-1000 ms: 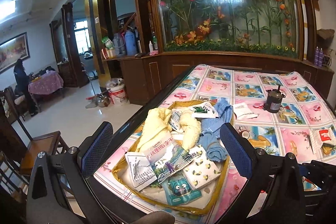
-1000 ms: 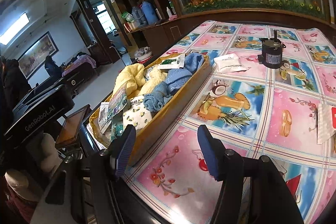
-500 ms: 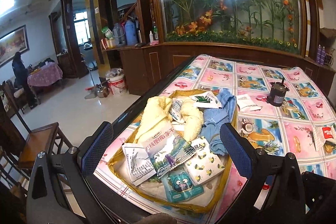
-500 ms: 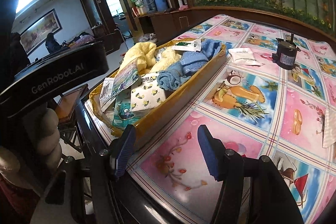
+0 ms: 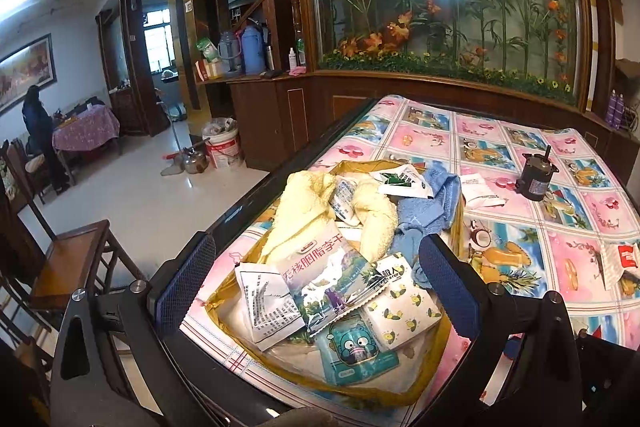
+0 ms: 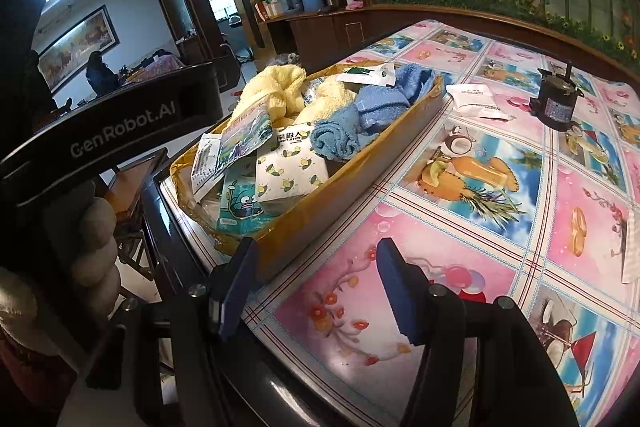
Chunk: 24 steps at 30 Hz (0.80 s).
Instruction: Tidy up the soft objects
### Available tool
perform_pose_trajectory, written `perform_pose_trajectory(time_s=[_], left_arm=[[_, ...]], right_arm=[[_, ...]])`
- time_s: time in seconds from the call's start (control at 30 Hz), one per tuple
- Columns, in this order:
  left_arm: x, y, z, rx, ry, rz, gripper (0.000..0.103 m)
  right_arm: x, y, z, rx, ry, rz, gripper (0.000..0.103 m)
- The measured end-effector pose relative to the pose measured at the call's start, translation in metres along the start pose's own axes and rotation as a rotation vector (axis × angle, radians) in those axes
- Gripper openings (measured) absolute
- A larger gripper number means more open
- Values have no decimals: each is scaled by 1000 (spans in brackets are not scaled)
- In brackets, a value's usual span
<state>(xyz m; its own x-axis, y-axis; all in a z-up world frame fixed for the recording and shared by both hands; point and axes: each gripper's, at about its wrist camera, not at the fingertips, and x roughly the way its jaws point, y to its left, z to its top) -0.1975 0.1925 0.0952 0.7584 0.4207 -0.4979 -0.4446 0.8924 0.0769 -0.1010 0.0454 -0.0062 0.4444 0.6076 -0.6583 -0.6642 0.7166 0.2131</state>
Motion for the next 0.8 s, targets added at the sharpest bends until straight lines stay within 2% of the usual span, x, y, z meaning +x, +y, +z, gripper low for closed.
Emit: perform_pose_trajectory(time_s=[0.5,0.8], left_arm=[[8,6,-2,-18,25,2,103],[17,11,-5,-44,72,-7,103]], right_arm=[[8,10,-1,-24,23,-1,61],[11,11,-1,-27,36,-21,61]])
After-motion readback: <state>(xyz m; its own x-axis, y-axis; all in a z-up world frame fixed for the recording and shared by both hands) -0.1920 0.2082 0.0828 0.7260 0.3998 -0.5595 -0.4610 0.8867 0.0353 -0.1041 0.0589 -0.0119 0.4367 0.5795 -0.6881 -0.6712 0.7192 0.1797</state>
